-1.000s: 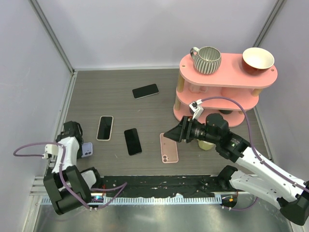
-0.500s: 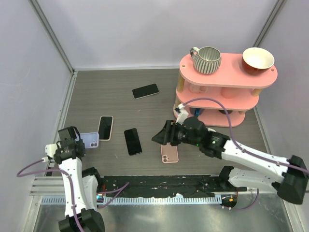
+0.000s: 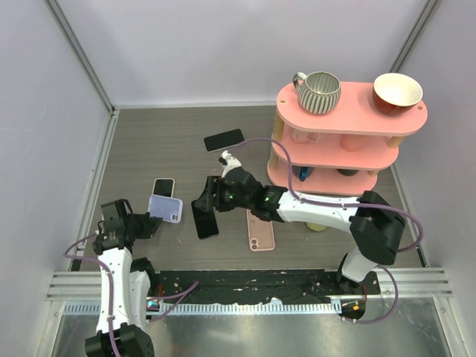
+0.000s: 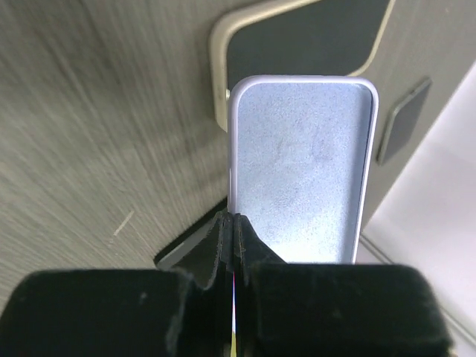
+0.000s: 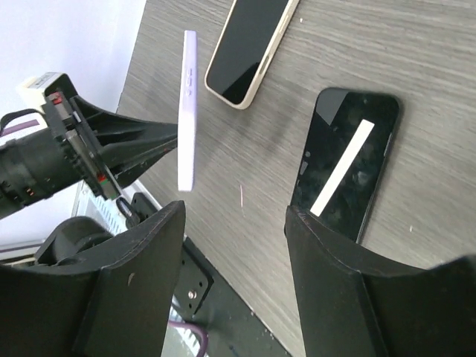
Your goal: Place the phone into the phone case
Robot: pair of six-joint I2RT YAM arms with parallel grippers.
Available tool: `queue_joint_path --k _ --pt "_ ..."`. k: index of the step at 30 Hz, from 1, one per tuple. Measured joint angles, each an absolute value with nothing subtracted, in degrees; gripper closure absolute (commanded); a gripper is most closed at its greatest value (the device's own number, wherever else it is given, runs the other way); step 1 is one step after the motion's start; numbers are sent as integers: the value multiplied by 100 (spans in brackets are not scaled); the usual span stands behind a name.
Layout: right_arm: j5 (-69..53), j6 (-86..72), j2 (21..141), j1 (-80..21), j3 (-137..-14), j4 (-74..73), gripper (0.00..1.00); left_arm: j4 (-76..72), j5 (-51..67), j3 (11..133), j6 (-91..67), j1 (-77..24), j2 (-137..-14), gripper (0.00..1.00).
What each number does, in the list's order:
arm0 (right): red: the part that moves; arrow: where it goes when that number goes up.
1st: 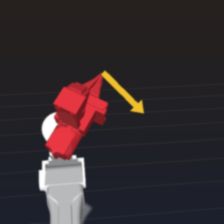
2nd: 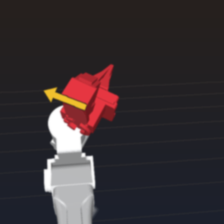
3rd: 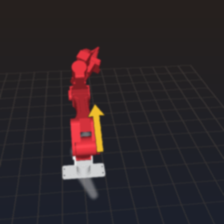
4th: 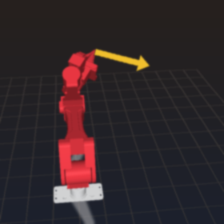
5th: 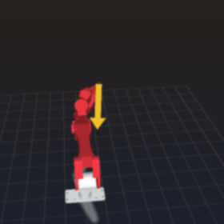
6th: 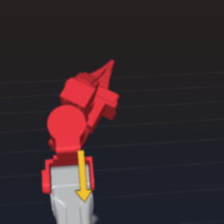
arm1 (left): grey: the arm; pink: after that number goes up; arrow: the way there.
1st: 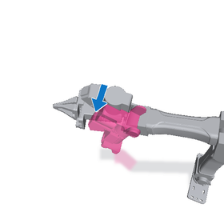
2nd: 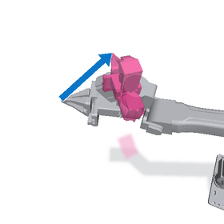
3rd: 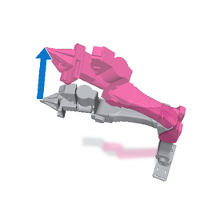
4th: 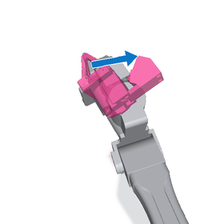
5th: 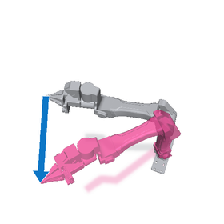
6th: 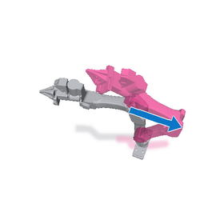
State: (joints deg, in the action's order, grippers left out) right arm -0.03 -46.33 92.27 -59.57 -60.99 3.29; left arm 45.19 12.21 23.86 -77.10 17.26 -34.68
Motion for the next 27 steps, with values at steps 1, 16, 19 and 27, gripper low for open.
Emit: queue_joint_path --k 1,16,19,27 --pt "-10 -4619 9282 -5957 -6143 349 38 4436 1334 2383 -7710 1702 -3457 100" --pt "178 -4571 10514 -5913 -7297 648 43 3658 2051 2062 -7756 1352 -3345 100" --pt "152 -4619 10514 -5916 -7297 740 41 3546 2088 2008 -7787 1345 -3345 100" --pt "196 -4633 10302 -5931 -6958 906 41 3273 2161 1826 -8038 1323 -3308 100"
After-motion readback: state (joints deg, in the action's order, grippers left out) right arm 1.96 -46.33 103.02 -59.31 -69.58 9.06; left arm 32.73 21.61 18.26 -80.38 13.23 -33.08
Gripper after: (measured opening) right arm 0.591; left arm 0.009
